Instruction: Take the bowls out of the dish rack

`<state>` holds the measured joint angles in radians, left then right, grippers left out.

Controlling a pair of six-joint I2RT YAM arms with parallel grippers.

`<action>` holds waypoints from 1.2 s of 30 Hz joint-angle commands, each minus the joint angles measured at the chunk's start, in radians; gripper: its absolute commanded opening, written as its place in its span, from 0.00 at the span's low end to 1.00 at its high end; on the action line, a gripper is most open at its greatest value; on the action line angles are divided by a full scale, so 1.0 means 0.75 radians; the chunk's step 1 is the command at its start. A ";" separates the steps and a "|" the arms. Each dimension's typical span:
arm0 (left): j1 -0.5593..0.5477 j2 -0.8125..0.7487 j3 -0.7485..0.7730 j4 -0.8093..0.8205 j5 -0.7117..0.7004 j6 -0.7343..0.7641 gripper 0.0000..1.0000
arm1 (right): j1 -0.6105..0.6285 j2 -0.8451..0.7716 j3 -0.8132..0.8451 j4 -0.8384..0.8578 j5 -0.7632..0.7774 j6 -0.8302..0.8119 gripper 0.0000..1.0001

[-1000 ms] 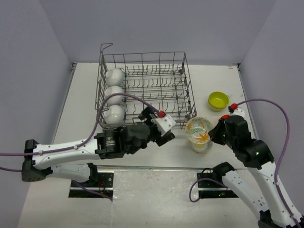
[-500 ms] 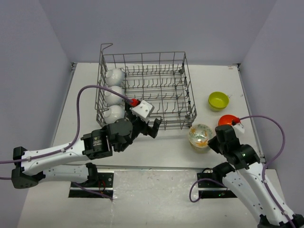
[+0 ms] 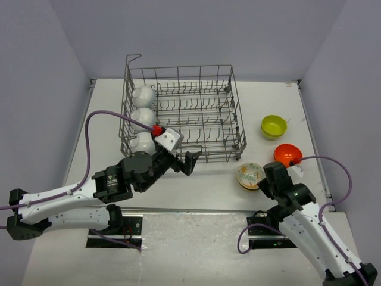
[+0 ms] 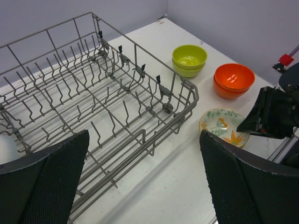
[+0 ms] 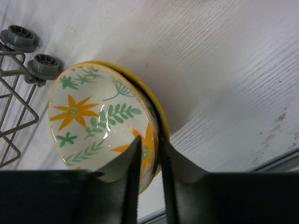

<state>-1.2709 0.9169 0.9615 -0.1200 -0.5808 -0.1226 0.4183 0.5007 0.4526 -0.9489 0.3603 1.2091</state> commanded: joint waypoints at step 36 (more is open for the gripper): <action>0.379 0.230 0.366 -0.151 -0.295 -0.340 1.00 | -0.001 -0.024 0.601 0.428 -0.435 -0.616 0.99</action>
<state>-1.0004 1.1339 1.1835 -0.2272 -0.6968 -0.4068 0.4183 0.4236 0.8253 -0.7868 0.1467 0.8856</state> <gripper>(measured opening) 0.997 0.987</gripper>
